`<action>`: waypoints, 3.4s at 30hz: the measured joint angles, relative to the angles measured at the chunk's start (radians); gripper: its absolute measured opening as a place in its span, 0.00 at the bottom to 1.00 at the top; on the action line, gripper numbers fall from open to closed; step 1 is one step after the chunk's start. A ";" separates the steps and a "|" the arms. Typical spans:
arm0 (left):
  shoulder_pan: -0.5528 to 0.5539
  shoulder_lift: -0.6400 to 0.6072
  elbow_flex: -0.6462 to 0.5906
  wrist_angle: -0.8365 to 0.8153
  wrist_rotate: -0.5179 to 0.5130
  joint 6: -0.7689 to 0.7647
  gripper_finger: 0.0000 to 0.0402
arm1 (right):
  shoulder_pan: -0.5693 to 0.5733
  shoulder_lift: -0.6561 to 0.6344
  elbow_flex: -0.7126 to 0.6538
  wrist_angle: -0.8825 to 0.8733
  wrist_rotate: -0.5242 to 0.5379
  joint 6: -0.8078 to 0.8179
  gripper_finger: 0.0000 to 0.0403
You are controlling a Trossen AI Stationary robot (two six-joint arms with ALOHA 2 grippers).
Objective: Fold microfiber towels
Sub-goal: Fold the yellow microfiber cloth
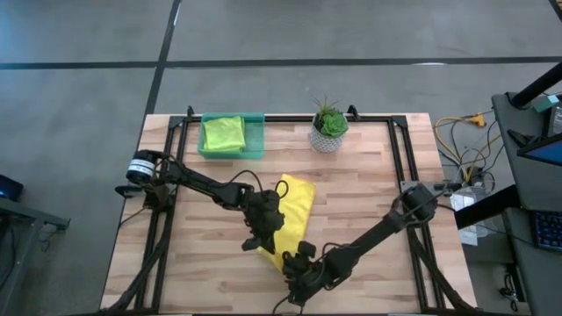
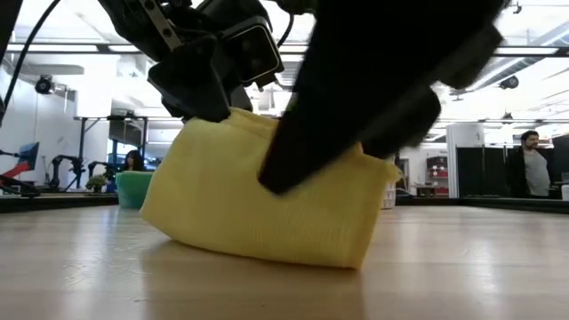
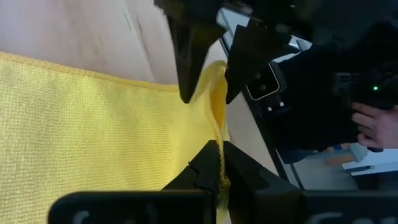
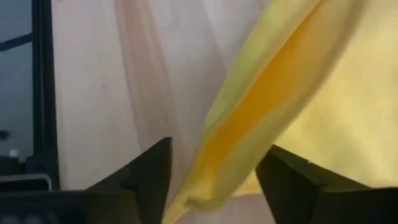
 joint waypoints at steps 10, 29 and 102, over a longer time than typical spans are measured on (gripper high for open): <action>0.000 0.000 0.000 0.000 0.001 -0.004 0.00 | 0.000 -0.004 0.014 -0.040 -0.013 -0.013 0.13; 0.008 -0.101 0.000 -0.011 0.044 0.081 0.28 | -0.023 -0.058 0.019 -0.102 -0.137 -0.104 0.02; -0.014 0.006 -0.246 0.251 -0.491 -0.083 0.00 | -0.649 -0.409 -0.355 -0.197 -0.481 -0.782 0.02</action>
